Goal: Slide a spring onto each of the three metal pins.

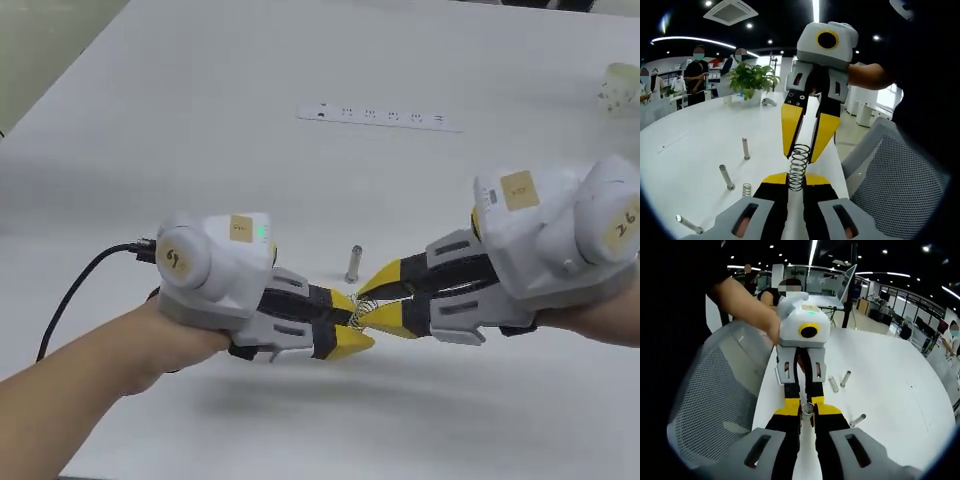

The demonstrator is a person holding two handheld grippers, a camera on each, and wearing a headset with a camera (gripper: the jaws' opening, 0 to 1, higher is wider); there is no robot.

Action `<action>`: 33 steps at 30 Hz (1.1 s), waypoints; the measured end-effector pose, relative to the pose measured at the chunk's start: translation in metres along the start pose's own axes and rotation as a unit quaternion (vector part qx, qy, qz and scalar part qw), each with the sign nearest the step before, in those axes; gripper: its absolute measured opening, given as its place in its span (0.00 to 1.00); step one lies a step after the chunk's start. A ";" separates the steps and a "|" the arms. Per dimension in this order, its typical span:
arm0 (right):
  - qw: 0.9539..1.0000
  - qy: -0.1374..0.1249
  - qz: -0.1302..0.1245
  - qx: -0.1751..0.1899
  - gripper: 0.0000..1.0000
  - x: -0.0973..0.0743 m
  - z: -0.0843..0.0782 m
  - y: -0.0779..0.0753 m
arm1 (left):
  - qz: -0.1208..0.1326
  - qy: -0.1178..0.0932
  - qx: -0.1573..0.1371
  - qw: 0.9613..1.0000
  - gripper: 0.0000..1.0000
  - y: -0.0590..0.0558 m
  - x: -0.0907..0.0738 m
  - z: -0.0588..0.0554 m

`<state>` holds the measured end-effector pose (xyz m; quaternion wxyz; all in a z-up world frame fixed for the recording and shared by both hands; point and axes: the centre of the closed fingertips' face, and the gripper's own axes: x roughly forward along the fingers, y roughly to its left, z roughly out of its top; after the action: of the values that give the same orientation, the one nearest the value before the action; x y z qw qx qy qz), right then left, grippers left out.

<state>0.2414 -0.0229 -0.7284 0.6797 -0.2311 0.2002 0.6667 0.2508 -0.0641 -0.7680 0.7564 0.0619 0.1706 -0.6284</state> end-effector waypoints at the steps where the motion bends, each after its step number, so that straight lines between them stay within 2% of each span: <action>1: 1.000 0.011 0.001 -0.009 0.07 0.001 -0.002 0.000 | 0.001 0.002 0.007 1.000 0.02 -0.001 0.002 0.001; 3: 1.000 0.019 -0.003 -0.017 0.07 0.005 -0.005 -0.001 | 0.008 0.013 0.015 1.000 0.02 0.001 0.003 -0.003; 6: 1.000 0.016 -0.003 -0.021 0.07 0.006 -0.007 0.001 | 0.005 0.016 0.011 1.000 0.02 0.000 0.002 -0.006; 13: 1.000 -0.001 -0.011 -0.018 0.08 0.005 -0.004 -0.001 | 0.008 0.014 0.010 1.000 0.02 0.000 -0.001 -0.004; 17: 0.999 -0.022 -0.021 -0.016 0.08 0.005 -0.002 -0.001 | 0.008 0.014 0.010 1.000 0.02 0.000 -0.001 -0.003; 22: 0.997 -0.070 -0.027 0.004 0.08 0.004 0.001 0.000 | 0.006 0.014 0.009 1.000 0.02 -0.002 -0.003 -0.003; 25: 0.996 -0.085 -0.031 0.003 0.08 0.004 0.001 0.001 | 0.005 0.014 0.009 1.000 0.02 -0.003 -0.003 -0.003; 29: 0.995 -0.095 -0.032 0.011 0.09 0.005 0.000 0.001 | 0.004 0.010 0.008 1.000 0.02 -0.004 -0.003 -0.001; 30: 0.995 -0.092 -0.031 0.014 0.09 0.006 -0.001 0.001 | 0.003 -0.002 0.005 1.000 0.02 -0.004 -0.003 0.003; 31: 0.994 -0.098 -0.035 0.014 0.09 0.006 0.000 0.001 | 0.005 0.005 0.010 1.000 0.02 -0.004 -0.004 0.002; 32: 0.995 -0.091 -0.037 0.015 0.09 0.007 -0.003 0.000 | 0.003 -0.001 0.007 1.000 0.02 -0.005 -0.004 0.004; 33: 0.994 -0.097 -0.039 0.009 0.09 0.006 -0.001 0.002 | 0.005 0.001 0.009 1.000 0.02 -0.004 -0.004 0.004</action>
<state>0.2400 -0.0186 -0.7328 0.7233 -0.1667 0.1300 0.6574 0.2470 -0.0621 -0.7625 0.7587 0.0700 0.1654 -0.6262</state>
